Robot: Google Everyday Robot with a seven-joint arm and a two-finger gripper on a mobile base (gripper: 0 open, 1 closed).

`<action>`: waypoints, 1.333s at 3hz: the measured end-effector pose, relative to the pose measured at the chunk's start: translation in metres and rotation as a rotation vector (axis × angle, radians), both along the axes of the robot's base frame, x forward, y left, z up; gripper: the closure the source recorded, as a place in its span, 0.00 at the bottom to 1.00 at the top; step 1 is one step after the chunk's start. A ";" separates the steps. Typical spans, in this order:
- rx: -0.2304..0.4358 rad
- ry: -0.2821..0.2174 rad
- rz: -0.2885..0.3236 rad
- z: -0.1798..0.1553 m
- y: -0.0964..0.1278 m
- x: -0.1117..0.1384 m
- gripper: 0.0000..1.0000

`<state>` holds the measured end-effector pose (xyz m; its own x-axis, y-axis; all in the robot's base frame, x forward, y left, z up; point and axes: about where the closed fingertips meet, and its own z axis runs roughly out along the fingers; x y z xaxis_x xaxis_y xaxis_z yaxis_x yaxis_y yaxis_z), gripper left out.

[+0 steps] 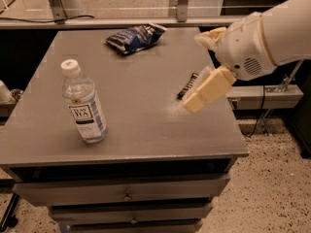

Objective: Knock blue plastic bottle over

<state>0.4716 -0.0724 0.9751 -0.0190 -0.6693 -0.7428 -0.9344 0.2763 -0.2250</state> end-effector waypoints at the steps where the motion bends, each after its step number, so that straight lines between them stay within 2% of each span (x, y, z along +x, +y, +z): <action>1: 0.091 -0.008 0.079 -0.020 0.044 0.011 0.00; 2: 0.175 -0.021 0.177 -0.043 0.099 0.015 0.00; 3: 0.244 -0.013 0.234 -0.060 0.141 0.008 0.00; 4: 0.299 0.010 0.259 -0.065 0.173 -0.003 0.00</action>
Offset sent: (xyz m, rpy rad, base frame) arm 0.0211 0.1592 -0.0731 0.2790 -0.0342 0.2909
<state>0.4690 0.1004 0.9102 0.1141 -0.4069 -0.9063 -0.9834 0.0831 -0.1611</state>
